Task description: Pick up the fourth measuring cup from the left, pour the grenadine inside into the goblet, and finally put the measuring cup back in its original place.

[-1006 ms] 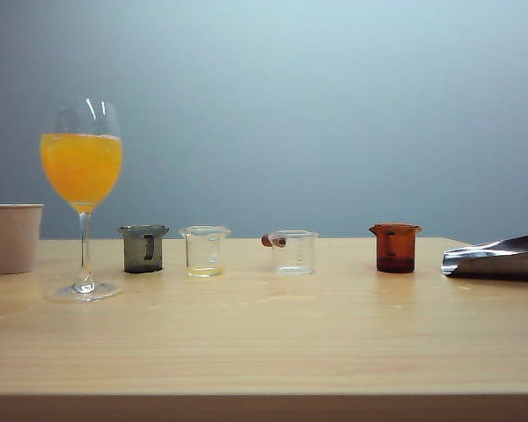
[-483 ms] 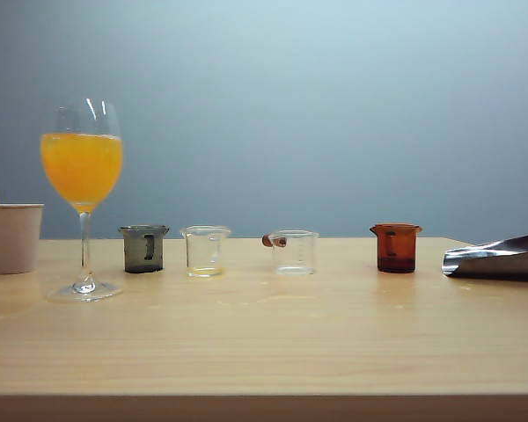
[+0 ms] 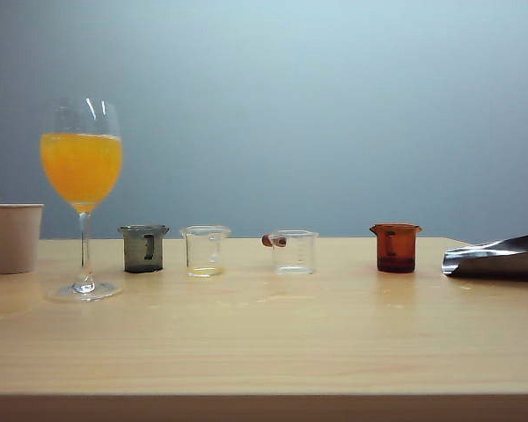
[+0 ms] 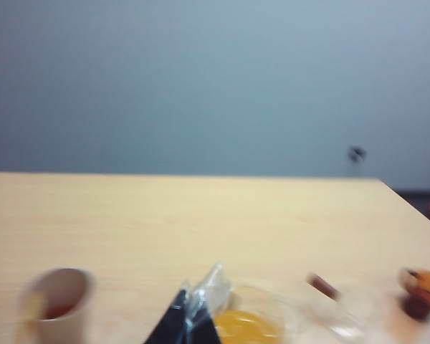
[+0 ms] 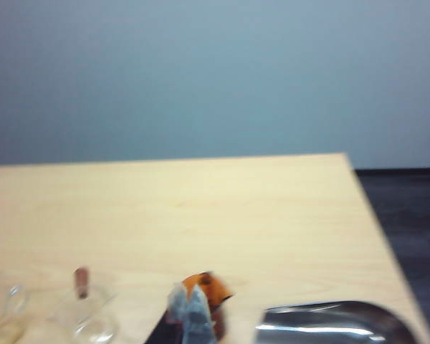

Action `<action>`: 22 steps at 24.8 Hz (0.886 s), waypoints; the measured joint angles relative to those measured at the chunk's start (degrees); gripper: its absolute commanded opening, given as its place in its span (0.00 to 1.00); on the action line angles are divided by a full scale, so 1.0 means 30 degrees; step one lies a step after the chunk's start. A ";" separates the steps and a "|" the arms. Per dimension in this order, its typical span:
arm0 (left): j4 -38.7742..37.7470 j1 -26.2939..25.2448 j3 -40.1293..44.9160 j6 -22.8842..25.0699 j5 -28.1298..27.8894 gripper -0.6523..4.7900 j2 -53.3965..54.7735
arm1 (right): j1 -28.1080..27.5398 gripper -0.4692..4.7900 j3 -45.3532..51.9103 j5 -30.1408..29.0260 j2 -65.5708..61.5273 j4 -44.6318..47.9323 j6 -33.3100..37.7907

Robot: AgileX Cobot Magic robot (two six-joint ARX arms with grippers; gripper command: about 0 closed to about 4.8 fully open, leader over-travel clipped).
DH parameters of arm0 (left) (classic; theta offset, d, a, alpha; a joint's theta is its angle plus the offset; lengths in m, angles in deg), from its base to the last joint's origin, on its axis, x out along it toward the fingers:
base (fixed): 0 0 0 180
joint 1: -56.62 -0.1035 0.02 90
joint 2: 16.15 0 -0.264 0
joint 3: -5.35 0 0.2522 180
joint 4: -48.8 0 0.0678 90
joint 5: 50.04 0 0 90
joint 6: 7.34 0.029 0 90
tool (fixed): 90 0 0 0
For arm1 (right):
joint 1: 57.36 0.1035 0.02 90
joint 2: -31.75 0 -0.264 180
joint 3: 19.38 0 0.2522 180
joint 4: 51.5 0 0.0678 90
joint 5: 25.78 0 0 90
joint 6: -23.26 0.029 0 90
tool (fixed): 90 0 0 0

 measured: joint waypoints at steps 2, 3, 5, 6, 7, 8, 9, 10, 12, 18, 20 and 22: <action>-0.0612 0.2193 -0.1494 0.0430 -0.0335 0.11 0.2047 | 0.1588 0.08 0.0000 0.1042 -0.2069 0.1064 -0.0007; -0.1086 0.2958 -0.1894 0.0801 -0.0568 0.11 0.2484 | 0.1909 0.08 0.0000 0.1137 -0.2718 0.1290 -0.0007; -0.2630 0.5719 -0.3249 0.2732 -0.2011 0.11 0.3585 | 0.2565 0.08 0.0000 0.1523 -0.5282 0.2550 0.0000; -0.2980 0.6951 -0.3738 0.3388 -0.2718 0.11 0.4102 | 0.2739 0.08 0.0007 0.1865 -0.6987 0.3395 0.0182; -0.3053 0.7533 -0.3759 0.3585 -0.2929 0.11 0.4269 | 0.2769 0.08 0.0015 0.1938 -0.7869 0.4022 0.0437; -0.3242 0.7854 -0.3752 0.3650 -0.2973 0.11 0.4357 | 0.2769 0.08 0.0015 0.1982 -0.8488 0.4546 0.0619; -0.3410 0.8218 -0.3745 0.3694 -0.3045 0.11 0.4452 | 0.2761 0.08 0.0007 0.2055 -0.9289 0.5326 0.0787; -0.3497 0.8532 -0.3745 0.3701 -0.3140 0.11 0.4568 | 0.2761 0.08 0.0000 0.2098 -1.0018 0.6135 0.0867; -0.3701 0.8925 -0.3745 0.3745 -0.3169 0.11 0.4758 | 0.2790 0.08 -0.0007 0.2317 -1.2014 0.7956 0.0947; -0.5399 0.8918 -0.3730 0.3752 -0.3322 0.11 0.5187 | 0.2827 0.21 0.0007 0.3621 -1.7063 1.1613 0.0933; -0.5770 0.8932 -0.3723 0.3759 -0.3330 0.11 0.5202 | 0.2820 0.68 0.0000 0.3803 -1.8651 1.3347 0.0838; -0.6135 0.8932 -0.3716 0.3963 -0.3351 0.11 0.5238 | 0.2834 1.00 0.0000 0.3789 -1.9941 1.4710 0.0831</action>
